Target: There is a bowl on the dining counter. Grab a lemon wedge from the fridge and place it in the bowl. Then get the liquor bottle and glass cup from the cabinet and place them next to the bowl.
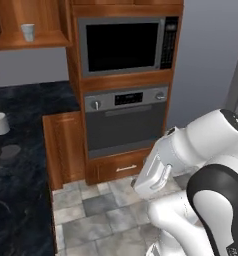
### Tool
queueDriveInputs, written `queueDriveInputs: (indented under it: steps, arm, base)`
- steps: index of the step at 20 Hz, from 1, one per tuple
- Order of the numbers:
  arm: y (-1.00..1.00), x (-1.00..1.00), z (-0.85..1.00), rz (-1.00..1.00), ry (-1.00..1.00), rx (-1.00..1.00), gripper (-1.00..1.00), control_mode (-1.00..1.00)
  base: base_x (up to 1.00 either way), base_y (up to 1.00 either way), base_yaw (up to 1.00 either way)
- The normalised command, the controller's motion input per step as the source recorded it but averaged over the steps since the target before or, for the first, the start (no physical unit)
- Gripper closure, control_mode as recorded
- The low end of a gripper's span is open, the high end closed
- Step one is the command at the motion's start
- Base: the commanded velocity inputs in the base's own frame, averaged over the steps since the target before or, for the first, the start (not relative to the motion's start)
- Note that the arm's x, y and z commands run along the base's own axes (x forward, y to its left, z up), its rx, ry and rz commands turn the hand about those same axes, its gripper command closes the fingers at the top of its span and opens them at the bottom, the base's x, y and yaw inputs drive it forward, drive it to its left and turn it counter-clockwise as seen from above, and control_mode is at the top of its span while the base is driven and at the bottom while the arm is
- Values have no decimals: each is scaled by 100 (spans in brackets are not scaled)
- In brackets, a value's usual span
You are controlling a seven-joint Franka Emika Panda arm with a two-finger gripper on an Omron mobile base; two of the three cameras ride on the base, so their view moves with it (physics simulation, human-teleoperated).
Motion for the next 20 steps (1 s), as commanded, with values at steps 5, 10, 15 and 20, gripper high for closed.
queueDriveInputs:
  steps: [5, 10, 15, 20]
  arm:
    - [0, 0, 0, 0, 0, 0, -100, 100]
    - [0, 0, 0, 0, 0, 0, -100, 100]
    - [0, 0, 0, 0, 0, 0, -100, 100]
    - [0, 0, 0, 0, 0, 0, -100, 100]
  base:
    - [100, 38, -11]
    - [100, 33, -3]
    - [97, 53, -1]
    - [57, 55, 6]
